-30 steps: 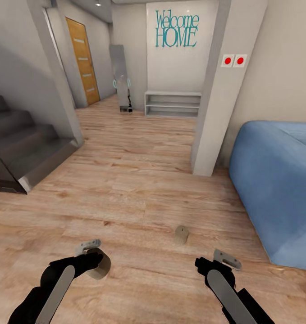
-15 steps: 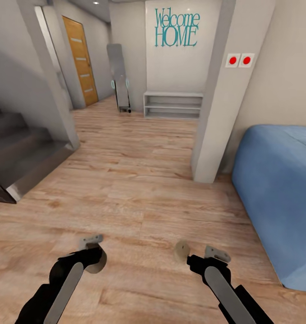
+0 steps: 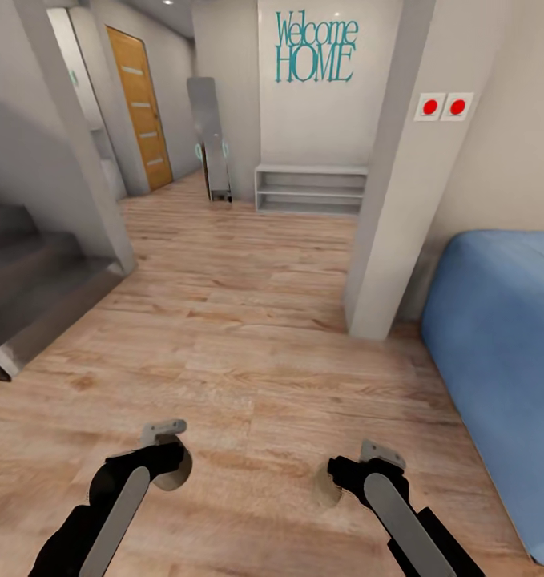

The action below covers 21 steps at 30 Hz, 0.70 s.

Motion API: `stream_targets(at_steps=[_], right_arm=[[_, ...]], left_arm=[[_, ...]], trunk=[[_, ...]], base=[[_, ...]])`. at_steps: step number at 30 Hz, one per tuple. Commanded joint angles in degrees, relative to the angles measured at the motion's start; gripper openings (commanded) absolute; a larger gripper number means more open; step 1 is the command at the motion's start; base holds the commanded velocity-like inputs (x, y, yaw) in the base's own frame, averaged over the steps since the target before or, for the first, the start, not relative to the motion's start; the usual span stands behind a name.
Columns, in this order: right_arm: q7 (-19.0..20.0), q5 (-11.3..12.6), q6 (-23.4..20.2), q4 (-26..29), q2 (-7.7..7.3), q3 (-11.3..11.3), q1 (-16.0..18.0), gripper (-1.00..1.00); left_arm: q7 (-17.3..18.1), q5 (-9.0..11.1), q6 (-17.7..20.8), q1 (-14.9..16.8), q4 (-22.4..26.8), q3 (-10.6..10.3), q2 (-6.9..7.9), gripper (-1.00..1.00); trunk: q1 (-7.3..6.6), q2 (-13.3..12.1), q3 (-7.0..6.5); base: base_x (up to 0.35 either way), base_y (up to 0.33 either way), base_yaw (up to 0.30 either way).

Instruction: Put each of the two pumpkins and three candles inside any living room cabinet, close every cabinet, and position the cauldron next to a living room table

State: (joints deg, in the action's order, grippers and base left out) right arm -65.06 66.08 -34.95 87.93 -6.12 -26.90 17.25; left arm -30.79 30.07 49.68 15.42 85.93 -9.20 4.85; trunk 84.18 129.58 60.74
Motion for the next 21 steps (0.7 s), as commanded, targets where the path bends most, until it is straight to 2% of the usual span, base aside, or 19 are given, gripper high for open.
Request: stream_targets(at_steps=[1, 6, 11, 18, 19, 21], right_arm=[[-0.4, 0.3, -0.5, 0.1, -0.04, -0.1, 0.1, 1.0], [-0.4, 0.3, -0.5, 0.0, -0.02, -0.1, 0.1, 1.0], [-0.4, 0.3, -0.4, -0.2, -0.03, -0.1, 0.1, 1.0], [-0.3, 0.4, -0.3, -0.3, -0.03, -0.1, 0.1, 1.0], [-0.1, 0.4, -0.3, -0.3, -0.03, -0.1, 0.1, 1.0], [0.7, 0.4, -0.3, -0.4, -0.03, -0.1, 0.1, 1.0]], left_arm=[[-0.6, 0.4, 0.2, 0.0, 0.1, -0.1, 0.03, -1.0], [-0.6, 0.5, 0.4, 0.0, 0.2, 0.0, -0.06, -1.0], [-0.6, 0.6, 0.5, 0.0, 1.6, 0.3, -0.06, -1.0], [-0.5, 0.7, 0.5, 0.0, 1.9, 0.6, -0.06, -1.0], [-0.5, 1.2, 0.5, 0.0, 2.0, 0.6, -0.04, -1.0], [-0.6, 4.0, 0.6, 0.0, 2.2, 0.6, 0.19, -1.0]], trunk=[[0.02, 0.0, 0.05], [0.02, 0.0, 0.05], [0.02, 0.0, 0.05], [-1.51, -2.8, -1.21], [-1.73, -3.2, -1.39], [-2.17, -4.0, -1.75]], base=[[0.308, 0.0, 0.0], [0.276, 0.0, 0.0], [0.068, 0.0, 0.0], [0.007, 0.0, 0.0], [0.0, 0.0, 0.0], [0.0, 0.0, 0.0]])
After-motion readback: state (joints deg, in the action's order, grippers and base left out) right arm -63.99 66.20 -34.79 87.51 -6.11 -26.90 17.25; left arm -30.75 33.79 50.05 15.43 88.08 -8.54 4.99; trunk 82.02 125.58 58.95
